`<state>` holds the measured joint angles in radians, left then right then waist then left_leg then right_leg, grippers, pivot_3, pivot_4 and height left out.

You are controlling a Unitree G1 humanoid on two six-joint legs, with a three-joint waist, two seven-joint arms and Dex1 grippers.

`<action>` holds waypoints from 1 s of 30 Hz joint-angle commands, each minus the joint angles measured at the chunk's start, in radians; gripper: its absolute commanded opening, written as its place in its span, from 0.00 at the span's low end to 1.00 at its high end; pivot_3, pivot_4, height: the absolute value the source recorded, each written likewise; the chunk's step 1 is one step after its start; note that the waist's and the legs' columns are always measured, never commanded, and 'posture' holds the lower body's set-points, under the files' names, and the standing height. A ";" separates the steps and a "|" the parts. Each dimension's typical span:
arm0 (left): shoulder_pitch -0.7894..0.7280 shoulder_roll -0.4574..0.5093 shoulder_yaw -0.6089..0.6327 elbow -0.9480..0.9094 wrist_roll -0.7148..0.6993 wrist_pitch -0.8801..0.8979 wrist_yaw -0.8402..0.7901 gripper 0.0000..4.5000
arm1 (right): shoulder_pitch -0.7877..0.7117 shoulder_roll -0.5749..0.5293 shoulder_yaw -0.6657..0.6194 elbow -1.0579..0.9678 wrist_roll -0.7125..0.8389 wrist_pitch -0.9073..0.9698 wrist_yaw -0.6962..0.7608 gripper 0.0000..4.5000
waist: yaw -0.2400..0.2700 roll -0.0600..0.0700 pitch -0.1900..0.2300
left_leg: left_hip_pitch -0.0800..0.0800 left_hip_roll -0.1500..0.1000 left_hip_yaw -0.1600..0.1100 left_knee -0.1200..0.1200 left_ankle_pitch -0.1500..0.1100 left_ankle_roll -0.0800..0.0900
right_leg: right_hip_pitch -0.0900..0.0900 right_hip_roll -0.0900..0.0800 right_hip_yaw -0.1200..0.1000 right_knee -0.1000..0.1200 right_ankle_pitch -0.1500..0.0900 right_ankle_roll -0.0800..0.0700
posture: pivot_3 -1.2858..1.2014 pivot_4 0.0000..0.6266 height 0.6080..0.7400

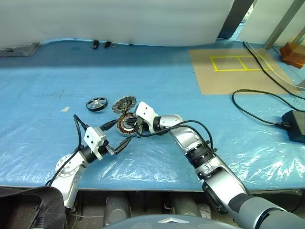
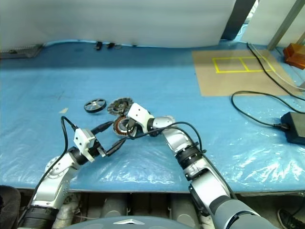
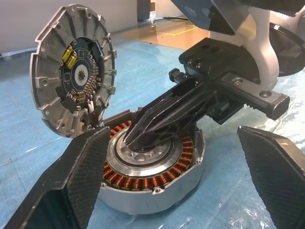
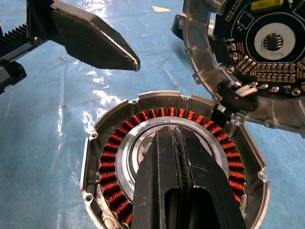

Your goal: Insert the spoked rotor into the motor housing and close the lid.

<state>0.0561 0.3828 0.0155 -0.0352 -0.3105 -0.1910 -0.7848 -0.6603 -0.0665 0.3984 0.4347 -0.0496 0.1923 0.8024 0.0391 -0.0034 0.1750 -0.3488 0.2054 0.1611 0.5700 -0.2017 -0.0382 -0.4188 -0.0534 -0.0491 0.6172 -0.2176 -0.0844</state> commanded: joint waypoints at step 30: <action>-0.756 0.368 0.059 0.746 0.017 0.248 -0.378 0.72 | 0.188 -0.260 -0.181 -0.497 0.234 0.219 0.087 0.00 | 0.010 -0.001 0.000 | -0.003 -0.001 -0.001 -0.001 0.003 -0.004 | -0.002 0.000 -0.001 -0.002 0.000 0.000 | 0.52 0.24 1.00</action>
<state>-0.6668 0.7288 0.0943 0.6491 -0.3357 0.0879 -1.1248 -0.4724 -0.3294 0.2344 -0.0067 0.1612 0.4049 0.9064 0.0488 -0.0040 0.1753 -0.3524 0.2040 0.1603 0.5695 -0.1988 -0.0426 -0.4205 -0.0533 -0.0496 0.6150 -0.2173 -0.0840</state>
